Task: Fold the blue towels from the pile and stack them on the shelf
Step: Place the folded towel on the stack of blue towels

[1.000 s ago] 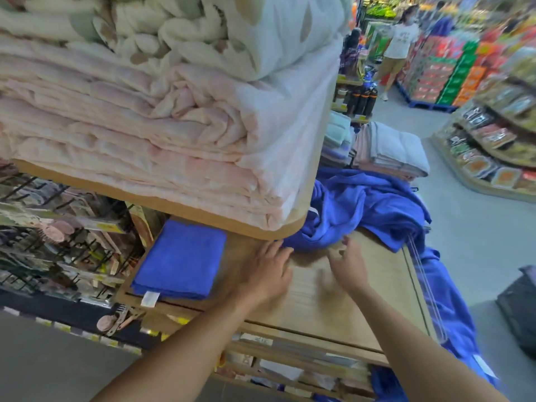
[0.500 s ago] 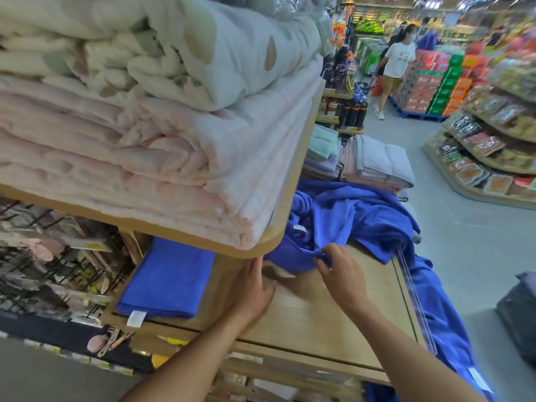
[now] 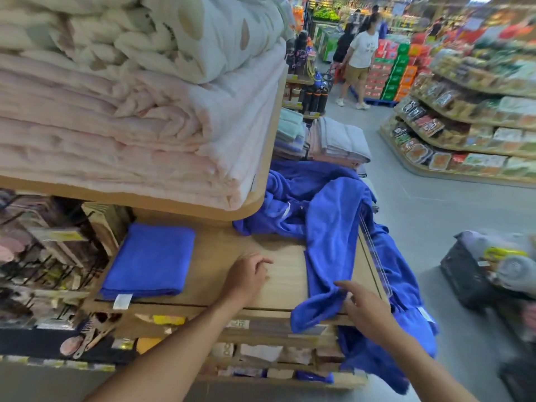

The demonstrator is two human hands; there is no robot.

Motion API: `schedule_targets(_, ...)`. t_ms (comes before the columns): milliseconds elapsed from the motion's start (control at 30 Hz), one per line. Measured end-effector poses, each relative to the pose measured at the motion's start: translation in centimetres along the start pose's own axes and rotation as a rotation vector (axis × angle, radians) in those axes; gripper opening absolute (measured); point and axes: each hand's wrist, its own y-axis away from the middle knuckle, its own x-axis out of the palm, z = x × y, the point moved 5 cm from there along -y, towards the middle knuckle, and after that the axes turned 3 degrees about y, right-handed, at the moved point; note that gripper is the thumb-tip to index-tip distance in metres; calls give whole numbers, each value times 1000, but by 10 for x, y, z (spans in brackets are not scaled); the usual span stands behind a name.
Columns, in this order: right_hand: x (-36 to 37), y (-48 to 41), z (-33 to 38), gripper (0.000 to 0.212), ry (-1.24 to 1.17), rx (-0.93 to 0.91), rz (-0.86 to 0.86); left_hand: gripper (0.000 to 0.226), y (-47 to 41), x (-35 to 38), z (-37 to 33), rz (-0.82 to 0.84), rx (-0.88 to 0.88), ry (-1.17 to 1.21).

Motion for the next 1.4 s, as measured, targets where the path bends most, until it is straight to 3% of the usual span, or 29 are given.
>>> schedule_targets(67, 5, -9, -3, 41, -353, 178, -15, 32, 6, 28, -18, 200, -77, 16)
schedule_targets(167, 9, -22, -6, 38, -603, 347, -42, 57, 6, 62, -44, 344, -185, 61)
schedule_targets(333, 5, -24, -2, 43, -275, 300, -34, 23, -13, 94, -75, 291, -510, 516)
schedule_targets(400, 6, -24, -1, 45, -376, 298, -9, 14, -13, 105, -86, 313, -652, 666)
schedule_targets(467, 6, -23, -4, 51, -600, 338, 3, 16, -11, 112, -95, 411, -746, 662)
schedule_targets(567, 4, -21, -5, 39, -921, 376, 41, 27, -5, 111, -106, 575, -747, 493)
schedule_targets(633, 0, -19, -4, 31, -1058, 407, 119, 20, -6, 101, -110, 523, -662, 443)
schedule_targets(767, -13, -17, -6, 34, -1206, 403, 296, 11, 2, 79, -110, 429, -714, 900)
schedule_targets(867, -33, -20, -14, 37, -1038, 340, 283, 25, 15, 65, -87, 353, -763, 1072)
schedule_targets(933, -50, -20, -28, 36, -683, 279, 187, 31, 24, 53, -63, 234, -826, 1195)
schedule_targets(1067, -73, -7, -49, 34, -68, 175, 92, 11, 46, 20, -12, -34, -932, 1343)
schedule_targets(1167, -77, 0, -45, 37, 296, 105, 118, 27, 70, 6, 5, -36, -929, 1289)
schedule_targets(1233, -81, 3, -25, 32, 346, 42, 49, 39, 82, 5, 1, 20, -872, 1258)
schedule_targets(1300, -77, 8, 12, 25, 140, -122, 5, 39, 91, 10, -17, 110, -807, 1251)
schedule_targets(1400, -45, 29, 79, 47, -59, -390, 135, 38, 101, 26, -53, 282, -726, 1254)
